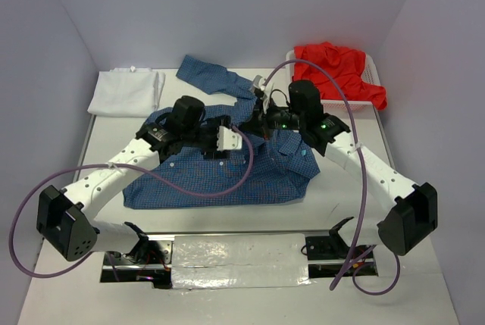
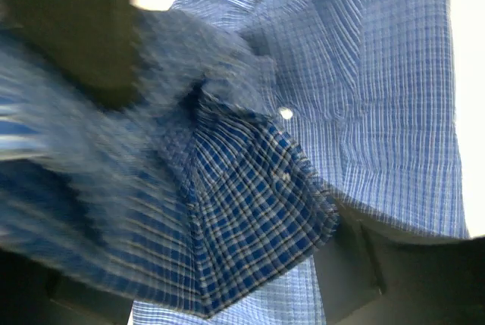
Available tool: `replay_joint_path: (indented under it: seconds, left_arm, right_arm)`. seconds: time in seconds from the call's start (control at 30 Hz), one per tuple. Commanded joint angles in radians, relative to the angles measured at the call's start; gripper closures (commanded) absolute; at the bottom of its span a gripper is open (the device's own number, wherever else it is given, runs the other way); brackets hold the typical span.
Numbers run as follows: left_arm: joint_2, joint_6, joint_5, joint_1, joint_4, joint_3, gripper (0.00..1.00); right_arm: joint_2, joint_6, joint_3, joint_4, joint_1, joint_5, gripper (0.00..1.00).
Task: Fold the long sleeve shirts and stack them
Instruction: Fold the shirt
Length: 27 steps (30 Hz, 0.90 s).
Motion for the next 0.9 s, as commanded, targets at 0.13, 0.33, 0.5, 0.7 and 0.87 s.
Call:
replay_joint_path:
  seconds: [0.13,0.33,0.5,0.7,0.87]
  left_arm:
    - [0.021,-0.274,-0.11,0.018,0.106,0.108,1.0]
    - [0.019,-0.403,-0.206,0.04,-0.03,0.198,1.0]
    - [0.056,-0.592,-0.181,0.096,-0.162,0.315,1.0]
    - [0.078,-0.526,-0.336,0.095,-0.235,0.271,1.0]
    - [0.086,-0.356,-0.503,0.09,-0.241,0.219,1.0]
  right_arm:
    - [-0.049,0.016,-0.03,0.046,0.007,0.046,1.0]
    - [-0.092,0.126,-0.07,0.018,-0.026,0.236,0.38]
    - [-0.222,0.359,-0.25,0.119,-0.222,0.286,0.29]
    - [-0.184,0.429,-0.3,-0.046,-0.259,0.517,0.3]
    - [-0.146,0.461,-0.339,-0.097,-0.3,0.544,0.35]
